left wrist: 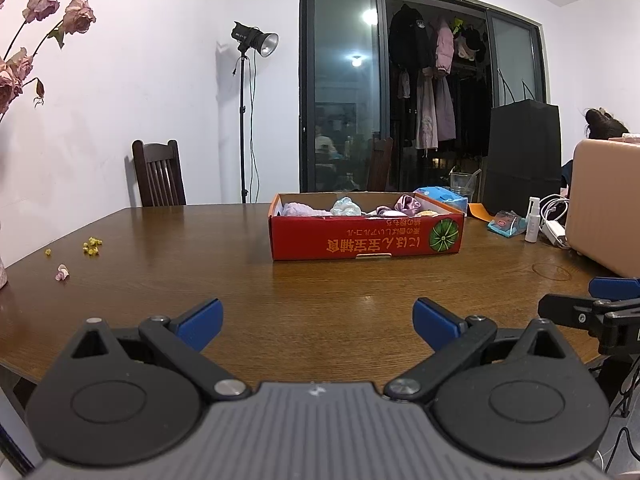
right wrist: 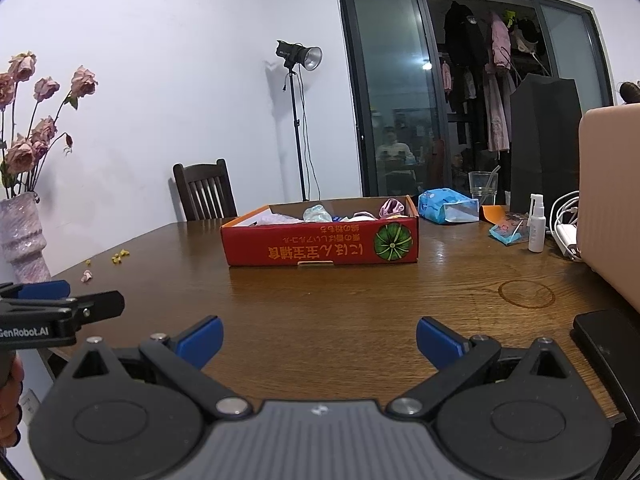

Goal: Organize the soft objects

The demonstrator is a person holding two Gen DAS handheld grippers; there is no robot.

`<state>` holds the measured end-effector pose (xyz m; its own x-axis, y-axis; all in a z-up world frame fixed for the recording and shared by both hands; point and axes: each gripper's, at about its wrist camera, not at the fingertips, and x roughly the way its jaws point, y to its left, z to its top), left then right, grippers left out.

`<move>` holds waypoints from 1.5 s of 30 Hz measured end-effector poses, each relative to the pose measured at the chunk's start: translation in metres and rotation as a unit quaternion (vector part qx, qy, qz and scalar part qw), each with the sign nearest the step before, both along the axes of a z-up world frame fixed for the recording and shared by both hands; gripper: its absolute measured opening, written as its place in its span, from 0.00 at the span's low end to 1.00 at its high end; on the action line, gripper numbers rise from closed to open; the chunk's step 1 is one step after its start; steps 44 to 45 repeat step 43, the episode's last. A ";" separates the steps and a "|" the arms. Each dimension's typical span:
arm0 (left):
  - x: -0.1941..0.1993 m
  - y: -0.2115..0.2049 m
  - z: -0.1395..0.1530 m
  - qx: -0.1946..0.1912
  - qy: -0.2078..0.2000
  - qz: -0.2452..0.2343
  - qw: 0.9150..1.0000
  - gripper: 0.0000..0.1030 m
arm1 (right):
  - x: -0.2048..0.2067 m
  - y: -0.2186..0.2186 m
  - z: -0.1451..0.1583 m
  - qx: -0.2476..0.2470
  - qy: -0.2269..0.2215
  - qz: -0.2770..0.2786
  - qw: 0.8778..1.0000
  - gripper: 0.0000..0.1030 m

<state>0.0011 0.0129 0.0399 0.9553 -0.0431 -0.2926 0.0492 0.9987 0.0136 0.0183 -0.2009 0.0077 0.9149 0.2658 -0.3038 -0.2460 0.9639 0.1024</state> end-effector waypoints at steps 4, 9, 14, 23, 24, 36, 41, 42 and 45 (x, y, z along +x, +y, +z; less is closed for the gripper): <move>-0.001 0.000 0.000 0.000 0.000 0.000 1.000 1.00 | 0.001 -0.002 0.000 0.001 0.001 0.000 1.000 1.00; -0.001 0.000 0.000 0.000 0.000 0.000 1.000 1.00 | 0.001 -0.002 -0.001 0.000 0.002 0.000 1.000 1.00; -0.001 0.000 0.000 0.000 0.000 0.000 1.000 1.00 | 0.001 -0.002 -0.002 0.001 0.000 0.000 1.000 1.00; -0.001 -0.001 -0.001 0.000 0.000 0.000 1.000 1.00 | 0.001 -0.002 -0.002 0.002 0.001 -0.001 1.000 1.00; -0.001 -0.001 0.000 0.000 0.000 0.000 1.000 1.00 | 0.001 -0.002 -0.002 0.002 0.001 -0.001 1.000 1.00; -0.001 -0.002 0.000 0.000 -0.001 0.000 1.000 1.00 | 0.001 -0.001 -0.003 0.003 0.002 0.001 1.000 1.00; -0.002 -0.003 0.001 0.000 -0.005 0.001 1.000 1.00 | 0.001 -0.001 -0.004 0.001 0.004 0.001 1.000 1.00; -0.002 -0.003 0.001 -0.001 -0.006 0.000 1.000 1.00 | 0.001 -0.001 -0.004 0.001 0.004 0.002 1.000 1.00; -0.001 -0.004 0.001 -0.002 -0.005 -0.001 1.000 1.00 | 0.001 -0.001 -0.004 0.001 0.004 0.002 1.000 1.00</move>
